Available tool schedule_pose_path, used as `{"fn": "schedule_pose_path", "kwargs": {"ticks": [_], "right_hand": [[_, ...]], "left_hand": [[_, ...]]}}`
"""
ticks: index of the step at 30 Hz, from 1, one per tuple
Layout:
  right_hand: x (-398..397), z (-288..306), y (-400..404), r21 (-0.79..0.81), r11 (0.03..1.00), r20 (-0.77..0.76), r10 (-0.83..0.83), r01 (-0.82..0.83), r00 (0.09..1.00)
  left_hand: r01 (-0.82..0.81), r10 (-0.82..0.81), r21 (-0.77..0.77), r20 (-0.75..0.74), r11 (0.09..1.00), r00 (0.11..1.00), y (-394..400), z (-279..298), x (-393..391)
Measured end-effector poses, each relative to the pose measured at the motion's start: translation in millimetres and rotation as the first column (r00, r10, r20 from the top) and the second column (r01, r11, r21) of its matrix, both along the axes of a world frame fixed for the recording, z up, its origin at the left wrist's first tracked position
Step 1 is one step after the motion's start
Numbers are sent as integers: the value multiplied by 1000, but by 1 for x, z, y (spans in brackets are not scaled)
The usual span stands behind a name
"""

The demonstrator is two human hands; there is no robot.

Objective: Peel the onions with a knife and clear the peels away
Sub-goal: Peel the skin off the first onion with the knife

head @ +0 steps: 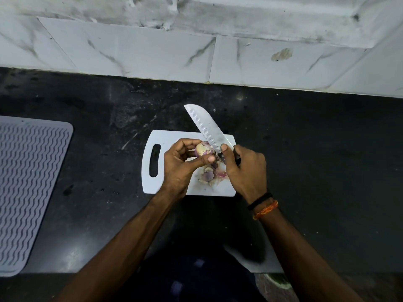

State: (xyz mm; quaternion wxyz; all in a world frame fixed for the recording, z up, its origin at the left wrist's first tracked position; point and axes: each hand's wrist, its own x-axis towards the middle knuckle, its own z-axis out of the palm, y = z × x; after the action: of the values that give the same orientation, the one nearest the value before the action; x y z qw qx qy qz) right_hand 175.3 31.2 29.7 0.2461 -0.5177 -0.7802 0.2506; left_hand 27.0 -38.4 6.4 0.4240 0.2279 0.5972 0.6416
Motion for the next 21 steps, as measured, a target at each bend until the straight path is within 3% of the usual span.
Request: {"fn": "schedule_pose_path", "kwargs": {"ticks": [12, 14, 17, 19, 21], "right_hand": [[-9, 8, 6, -70, 998, 81, 18, -12, 997], [-7, 11, 8, -188, 980, -31, 66, -71, 997], [-2, 17, 10, -418, 897, -352, -15, -142, 936], [3, 19, 13, -463, 877, -382, -65, -130, 922], [7, 20, 17, -395, 914, -277, -18, -96, 961]], "left_hand": [[-2, 1, 54, 15, 999, 1000, 0, -7, -1], [-15, 12, 65, 42, 998, 999, 1, -10, -1], [-29, 21, 76, 99, 997, 995, 2, -15, 0], [-34, 24, 80, 125, 996, 992, 3, -18, 0], [-39, 27, 84, 133, 996, 991, 4, -19, 0]]}}
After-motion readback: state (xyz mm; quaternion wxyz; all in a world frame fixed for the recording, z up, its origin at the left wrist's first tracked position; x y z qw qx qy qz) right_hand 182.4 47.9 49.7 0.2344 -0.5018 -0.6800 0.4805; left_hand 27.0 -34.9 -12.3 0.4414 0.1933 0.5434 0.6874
